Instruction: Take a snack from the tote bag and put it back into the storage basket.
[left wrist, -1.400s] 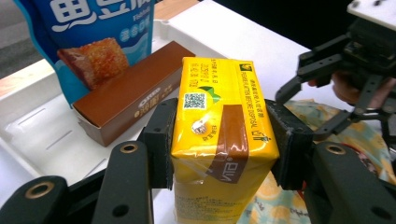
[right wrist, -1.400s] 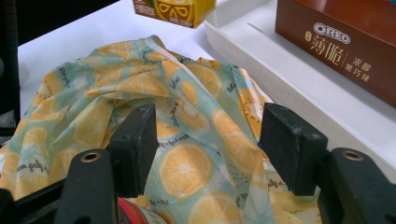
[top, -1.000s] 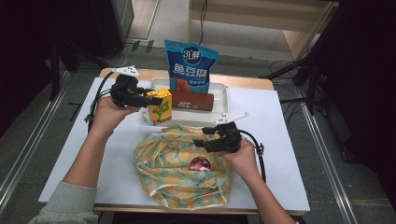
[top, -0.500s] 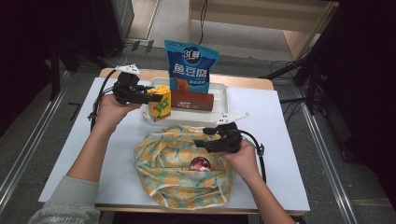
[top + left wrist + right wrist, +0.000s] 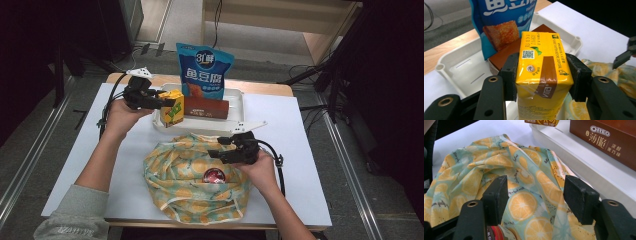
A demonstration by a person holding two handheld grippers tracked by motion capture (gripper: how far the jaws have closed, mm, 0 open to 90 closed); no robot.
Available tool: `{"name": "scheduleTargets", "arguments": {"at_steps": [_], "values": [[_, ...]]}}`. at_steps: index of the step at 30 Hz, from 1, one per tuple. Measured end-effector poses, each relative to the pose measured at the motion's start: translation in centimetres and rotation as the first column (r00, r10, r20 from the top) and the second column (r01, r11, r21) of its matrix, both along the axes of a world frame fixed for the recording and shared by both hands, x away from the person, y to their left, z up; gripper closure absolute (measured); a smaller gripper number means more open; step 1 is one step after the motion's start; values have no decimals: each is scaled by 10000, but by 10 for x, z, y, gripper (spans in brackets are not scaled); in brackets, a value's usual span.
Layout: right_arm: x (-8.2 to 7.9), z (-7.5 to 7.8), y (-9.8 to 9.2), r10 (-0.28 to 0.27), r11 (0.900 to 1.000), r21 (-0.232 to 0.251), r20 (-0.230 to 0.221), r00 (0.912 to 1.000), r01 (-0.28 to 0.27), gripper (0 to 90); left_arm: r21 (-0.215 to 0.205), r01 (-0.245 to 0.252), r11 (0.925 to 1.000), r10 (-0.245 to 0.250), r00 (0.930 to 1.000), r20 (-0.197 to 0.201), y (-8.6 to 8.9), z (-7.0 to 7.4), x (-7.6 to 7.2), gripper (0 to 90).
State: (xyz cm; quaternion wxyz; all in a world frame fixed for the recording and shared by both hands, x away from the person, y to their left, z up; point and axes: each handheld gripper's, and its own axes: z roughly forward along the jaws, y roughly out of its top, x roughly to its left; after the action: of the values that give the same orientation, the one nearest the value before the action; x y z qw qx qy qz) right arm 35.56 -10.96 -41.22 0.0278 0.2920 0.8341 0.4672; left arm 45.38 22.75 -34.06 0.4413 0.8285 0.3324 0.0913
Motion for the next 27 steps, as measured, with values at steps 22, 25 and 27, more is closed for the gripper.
{"name": "scheduleTargets", "arguments": {"at_steps": [22, 25, 27], "values": [[-2, 0, 0, -7, 10000, -36, -20, 10000, 7, 376, 115, -198, 9997, 195, 9994, 291, 3, -20, 12, 514], [-2, -1, 0, 0, 10000, -36, -21, 10000, 0, 376, 144, -249, 9996, 242, 9989, 409, 2, -23, 13, 514], [-2, -1, 0, 4, 10000, -40, -19, 10000, -4, 376, 77, -248, 9997, 245, 9990, 378, 1, -24, 14, 514]]}}
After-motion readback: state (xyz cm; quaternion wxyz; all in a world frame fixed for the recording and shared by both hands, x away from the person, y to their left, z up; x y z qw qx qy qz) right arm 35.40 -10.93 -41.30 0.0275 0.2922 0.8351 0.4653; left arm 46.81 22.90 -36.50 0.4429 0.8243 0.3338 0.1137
